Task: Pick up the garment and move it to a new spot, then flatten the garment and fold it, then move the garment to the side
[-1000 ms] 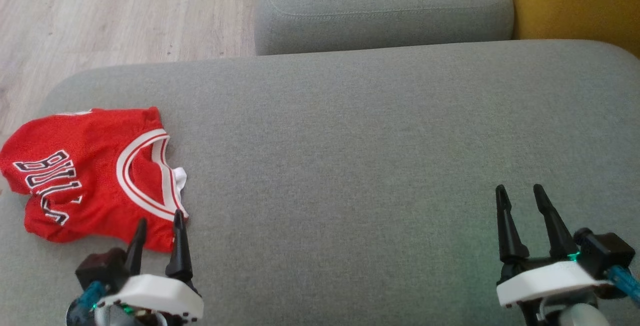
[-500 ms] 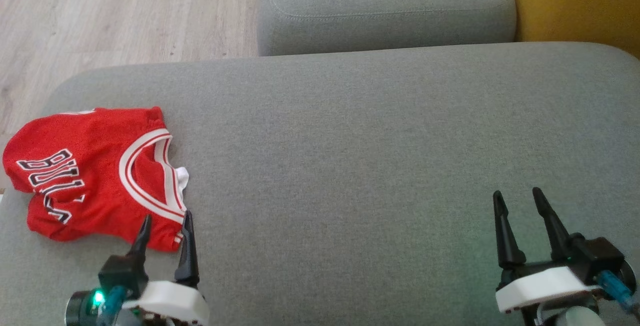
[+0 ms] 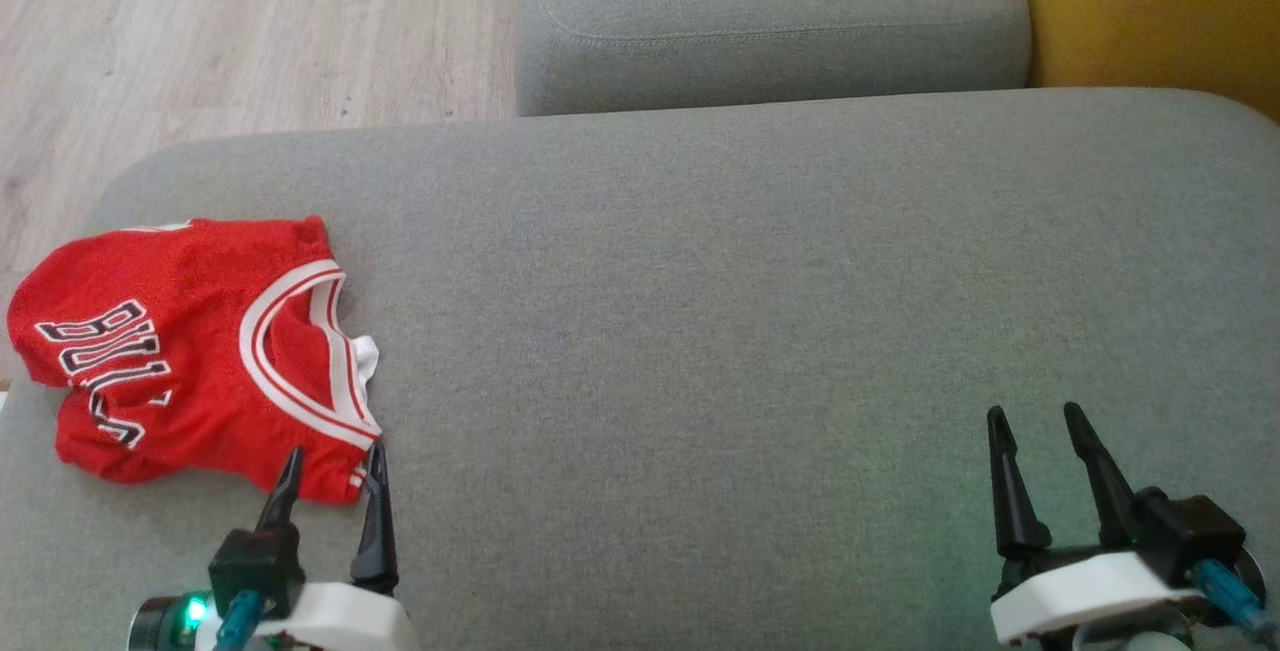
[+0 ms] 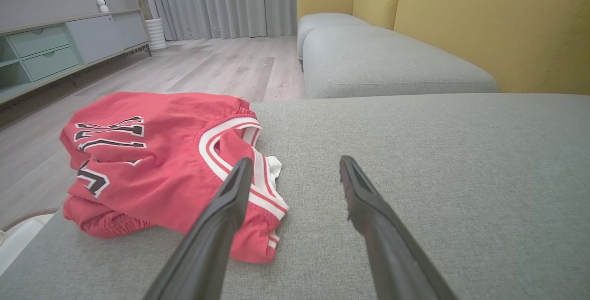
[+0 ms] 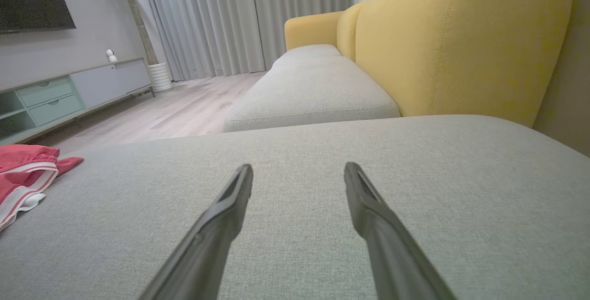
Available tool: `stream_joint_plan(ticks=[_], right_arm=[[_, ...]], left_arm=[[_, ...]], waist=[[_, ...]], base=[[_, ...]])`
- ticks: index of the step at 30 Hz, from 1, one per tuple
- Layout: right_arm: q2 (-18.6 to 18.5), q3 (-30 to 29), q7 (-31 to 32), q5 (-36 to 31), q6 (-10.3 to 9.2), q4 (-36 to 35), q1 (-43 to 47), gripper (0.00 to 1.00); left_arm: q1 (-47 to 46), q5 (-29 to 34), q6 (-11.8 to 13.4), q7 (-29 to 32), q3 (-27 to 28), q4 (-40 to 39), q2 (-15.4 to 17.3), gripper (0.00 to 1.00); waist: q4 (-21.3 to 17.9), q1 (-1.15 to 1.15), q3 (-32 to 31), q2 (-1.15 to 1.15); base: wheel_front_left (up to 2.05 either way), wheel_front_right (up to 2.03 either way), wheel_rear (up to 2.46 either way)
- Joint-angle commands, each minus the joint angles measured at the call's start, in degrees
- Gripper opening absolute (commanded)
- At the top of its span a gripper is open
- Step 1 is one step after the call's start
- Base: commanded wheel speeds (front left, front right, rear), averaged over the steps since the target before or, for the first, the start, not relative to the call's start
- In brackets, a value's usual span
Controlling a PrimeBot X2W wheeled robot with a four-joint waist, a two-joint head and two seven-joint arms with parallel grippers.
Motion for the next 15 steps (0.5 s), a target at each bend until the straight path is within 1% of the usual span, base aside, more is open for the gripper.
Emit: stream_joint_plan(ticks=[1,11,15], right_arm=[[-0.5,1.2,-0.7,0.4,0.44,-1.5,-1.7,1.0],[-1.0,1.4,-0.7,0.5,0.44,-1.0,-1.8,1.0],[-1.4,1.8,-0.7,-0.1,0.44,-1.1,-1.6,1.0]], left_arm=[[-2.1,-0.2,-0.1,-0.7,2.2,-1.9,0.6,1.0],[-2.2,-0.3,-0.3,-0.7,2.4,-1.8,0.3,1.0],[-2.5,-0.1,-0.6,-0.7,2.2,-1.6,0.2,1.0]], waist=[[0.0,0.0,0.0,0.0],[0.2,0.0,0.1,0.0],[1.1,0.0,0.3,0.0]], base=[[0.0,0.0,0.0],[0.0,0.0,0.0],[0.0,0.0,0.0]])
